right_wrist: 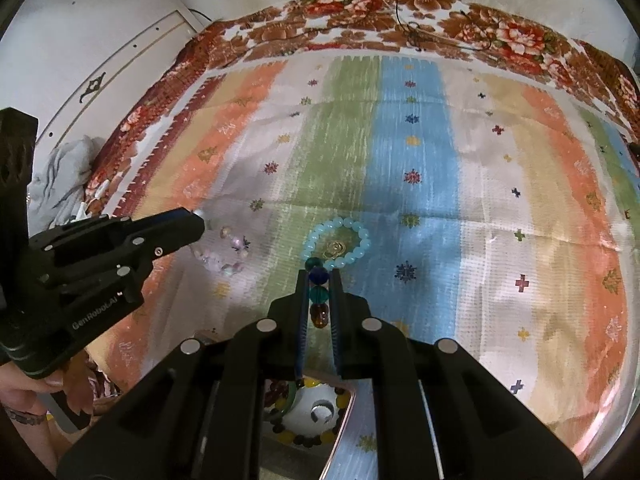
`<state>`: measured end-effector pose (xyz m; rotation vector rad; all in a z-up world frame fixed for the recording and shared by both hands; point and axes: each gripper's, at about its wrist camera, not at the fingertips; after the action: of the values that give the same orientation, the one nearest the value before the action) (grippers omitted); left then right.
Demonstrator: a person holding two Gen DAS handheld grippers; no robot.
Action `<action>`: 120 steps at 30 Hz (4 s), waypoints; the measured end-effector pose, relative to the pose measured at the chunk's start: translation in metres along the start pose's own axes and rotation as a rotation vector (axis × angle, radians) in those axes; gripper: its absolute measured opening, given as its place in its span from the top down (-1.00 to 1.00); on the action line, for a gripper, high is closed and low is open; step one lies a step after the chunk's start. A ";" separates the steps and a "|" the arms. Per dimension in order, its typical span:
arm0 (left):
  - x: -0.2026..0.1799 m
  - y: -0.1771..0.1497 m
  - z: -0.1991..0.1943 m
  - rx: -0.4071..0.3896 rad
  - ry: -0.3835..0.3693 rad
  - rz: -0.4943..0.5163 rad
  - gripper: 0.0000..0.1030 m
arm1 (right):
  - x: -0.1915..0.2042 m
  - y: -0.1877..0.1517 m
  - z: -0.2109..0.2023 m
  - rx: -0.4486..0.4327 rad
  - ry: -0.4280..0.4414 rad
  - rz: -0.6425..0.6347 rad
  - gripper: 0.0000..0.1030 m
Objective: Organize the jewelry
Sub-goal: 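Carry the shell bracelet with left tool while right tool carries the rainbow bracelet to the tin, then open left tool inside the tin while right tool releases the rainbow bracelet there, then move both open tools to the aqua bead bracelet with the gold charm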
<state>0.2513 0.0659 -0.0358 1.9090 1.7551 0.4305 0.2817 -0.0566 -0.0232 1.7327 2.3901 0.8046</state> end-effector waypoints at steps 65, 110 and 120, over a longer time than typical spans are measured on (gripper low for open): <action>-0.061 -0.081 -0.064 -0.072 0.005 0.036 0.28 | 0.002 -0.083 -0.055 -0.010 0.004 0.003 0.26; -0.005 -0.026 0.043 0.135 0.095 0.018 0.08 | -0.003 -0.023 0.036 0.067 -0.078 -0.051 0.15; 0.011 -0.013 0.067 0.153 0.097 -0.007 0.08 | -0.006 0.000 0.076 0.095 -0.118 -0.079 0.15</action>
<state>0.2789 0.0668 -0.0991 2.0164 1.9064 0.4026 0.3117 -0.0345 -0.0901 1.6560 2.4365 0.5706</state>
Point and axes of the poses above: each gripper's, at about its wrist camera, not at the fingertips, and z roughly the way its jaws point, x to its left, y to its top, and after that the axes turned 5 degrees about z, right-handed
